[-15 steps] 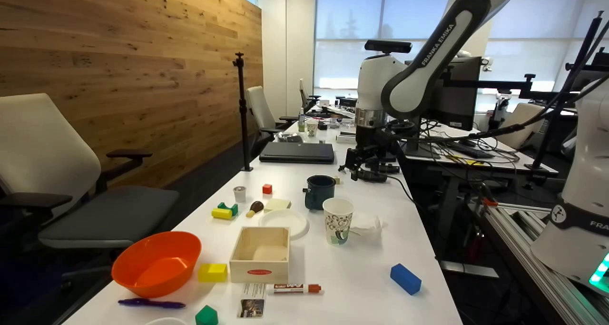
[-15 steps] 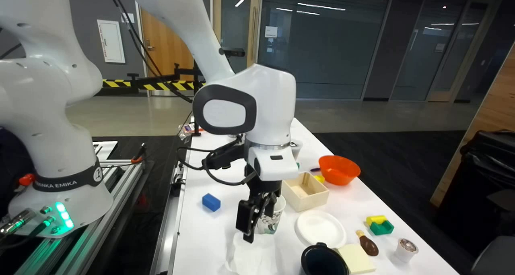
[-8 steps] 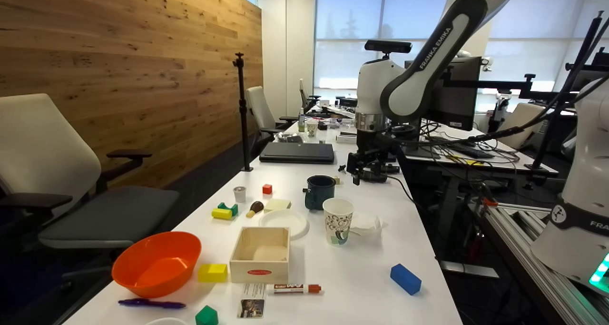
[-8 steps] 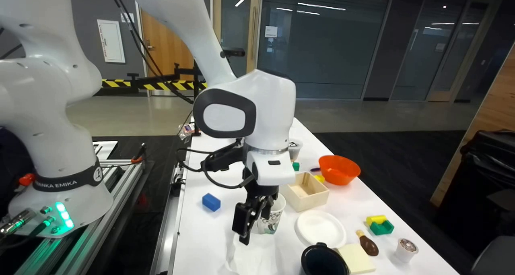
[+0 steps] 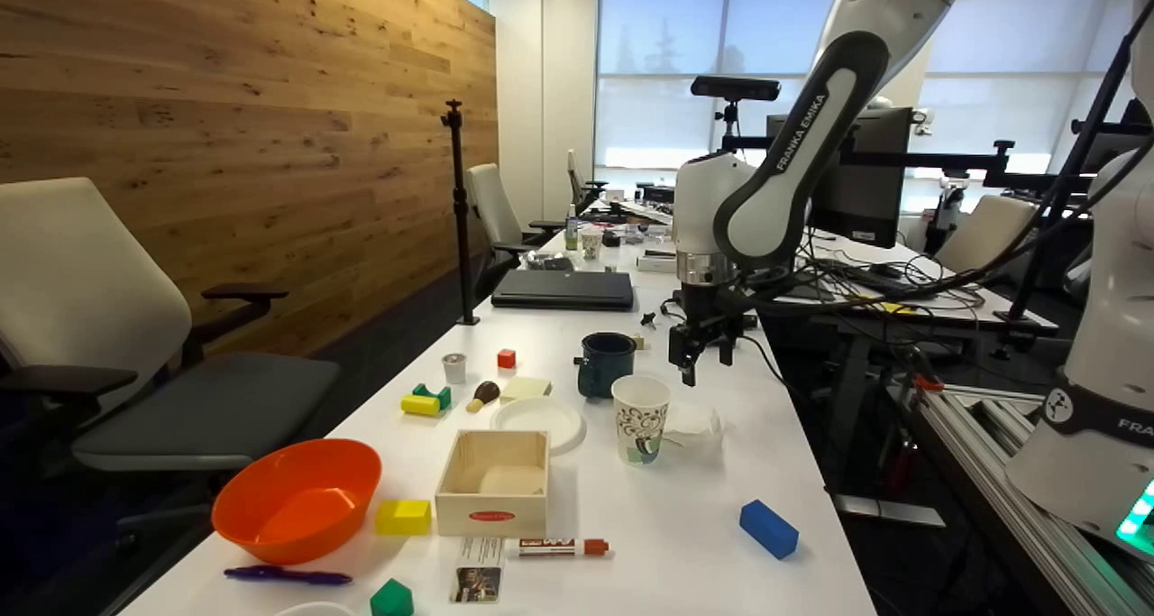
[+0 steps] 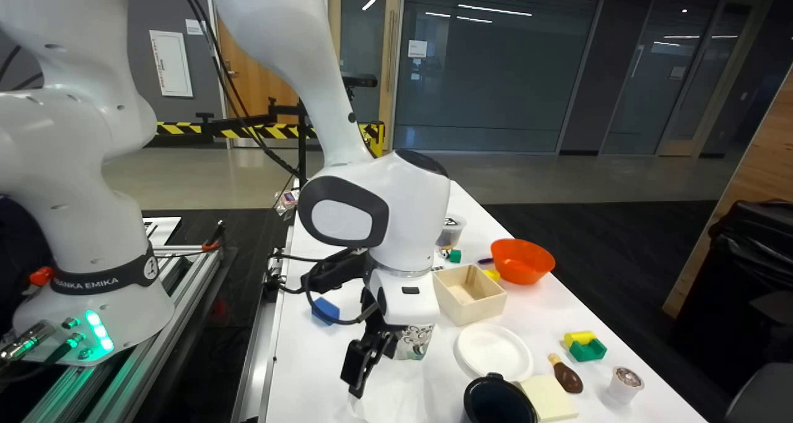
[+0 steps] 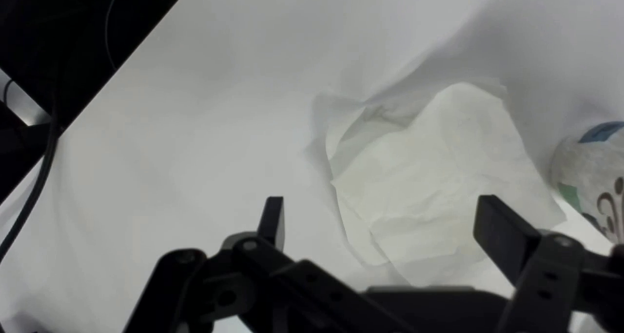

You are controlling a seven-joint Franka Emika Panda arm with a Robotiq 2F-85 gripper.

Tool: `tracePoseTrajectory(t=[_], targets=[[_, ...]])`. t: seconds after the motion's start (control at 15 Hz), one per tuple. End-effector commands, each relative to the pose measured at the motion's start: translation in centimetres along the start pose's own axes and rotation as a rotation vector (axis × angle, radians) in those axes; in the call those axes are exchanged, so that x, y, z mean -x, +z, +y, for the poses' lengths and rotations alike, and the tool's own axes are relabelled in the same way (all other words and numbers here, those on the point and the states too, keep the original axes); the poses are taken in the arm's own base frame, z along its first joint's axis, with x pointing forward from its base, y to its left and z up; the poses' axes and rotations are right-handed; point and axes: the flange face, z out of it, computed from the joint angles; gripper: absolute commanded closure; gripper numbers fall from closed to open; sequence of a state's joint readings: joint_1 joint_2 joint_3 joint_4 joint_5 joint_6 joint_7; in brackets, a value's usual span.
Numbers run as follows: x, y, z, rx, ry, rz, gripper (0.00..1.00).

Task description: Move the napkin backwards.

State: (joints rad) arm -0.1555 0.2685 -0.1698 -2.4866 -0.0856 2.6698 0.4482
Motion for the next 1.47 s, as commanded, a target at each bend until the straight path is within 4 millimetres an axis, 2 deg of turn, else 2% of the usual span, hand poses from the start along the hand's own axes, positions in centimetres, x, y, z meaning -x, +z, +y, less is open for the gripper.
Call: tracePoseTrajectory(t=[0.0,0.8,1.07,1.4], targets=[[-0.1,1.5,-0.4,-0.029,-0.050,-0.019,0.00],[1.7,6.0,-1.8,-0.060,-0.208,0.016,0.00],[2.3,6.8,-2.5,-0.073,-0.274,0.007,0.00],[2.2,7.1,-2.0,-0.071,-0.317,0.012,0.00]])
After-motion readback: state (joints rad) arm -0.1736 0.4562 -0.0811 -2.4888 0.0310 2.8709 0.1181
